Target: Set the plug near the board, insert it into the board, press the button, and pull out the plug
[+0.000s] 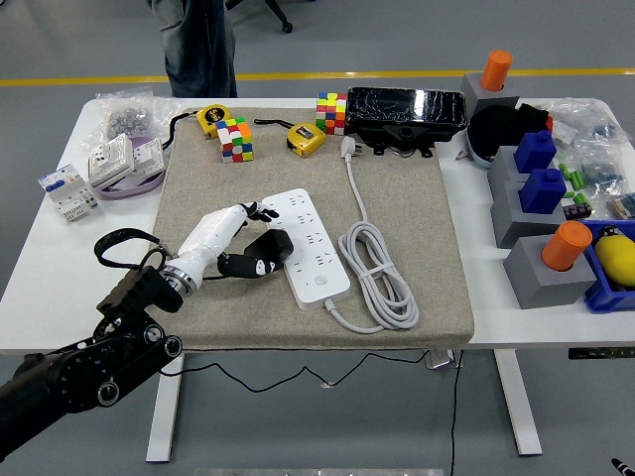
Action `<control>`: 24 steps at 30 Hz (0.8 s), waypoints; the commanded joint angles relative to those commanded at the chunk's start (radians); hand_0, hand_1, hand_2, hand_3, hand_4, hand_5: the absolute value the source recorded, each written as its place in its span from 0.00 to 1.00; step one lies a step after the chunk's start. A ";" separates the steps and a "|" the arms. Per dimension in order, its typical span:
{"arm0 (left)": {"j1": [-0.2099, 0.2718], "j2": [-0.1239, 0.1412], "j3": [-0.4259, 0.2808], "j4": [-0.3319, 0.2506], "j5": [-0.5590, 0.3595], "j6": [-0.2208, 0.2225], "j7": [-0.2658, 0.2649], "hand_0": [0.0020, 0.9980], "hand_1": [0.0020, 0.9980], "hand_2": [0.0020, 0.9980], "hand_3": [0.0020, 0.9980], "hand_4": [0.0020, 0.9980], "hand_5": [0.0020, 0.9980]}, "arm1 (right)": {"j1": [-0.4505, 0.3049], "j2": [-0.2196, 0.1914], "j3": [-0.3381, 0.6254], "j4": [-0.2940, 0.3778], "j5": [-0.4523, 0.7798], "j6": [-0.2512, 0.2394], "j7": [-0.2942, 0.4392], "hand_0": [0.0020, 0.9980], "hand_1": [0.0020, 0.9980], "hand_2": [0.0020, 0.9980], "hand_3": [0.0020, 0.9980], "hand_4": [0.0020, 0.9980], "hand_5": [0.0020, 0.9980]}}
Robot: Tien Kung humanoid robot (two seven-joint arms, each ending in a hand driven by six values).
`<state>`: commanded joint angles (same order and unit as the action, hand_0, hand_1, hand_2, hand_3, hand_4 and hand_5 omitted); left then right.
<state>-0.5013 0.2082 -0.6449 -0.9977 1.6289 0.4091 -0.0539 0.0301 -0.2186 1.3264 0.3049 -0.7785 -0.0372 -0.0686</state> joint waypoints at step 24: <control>0.142 0.132 0.023 -0.230 0.001 0.155 -0.172 0.81 0.83 0.80 0.76 0.80 0.48 | 0.003 0.003 0.010 0.000 -0.008 0.000 0.002 0.53 0.63 0.61 0.55 0.88 0.41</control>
<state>-0.3590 0.3403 -0.6222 -1.2281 1.6299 0.5639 -0.2261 0.0328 -0.2159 1.3364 0.3047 -0.7866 -0.0371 -0.0669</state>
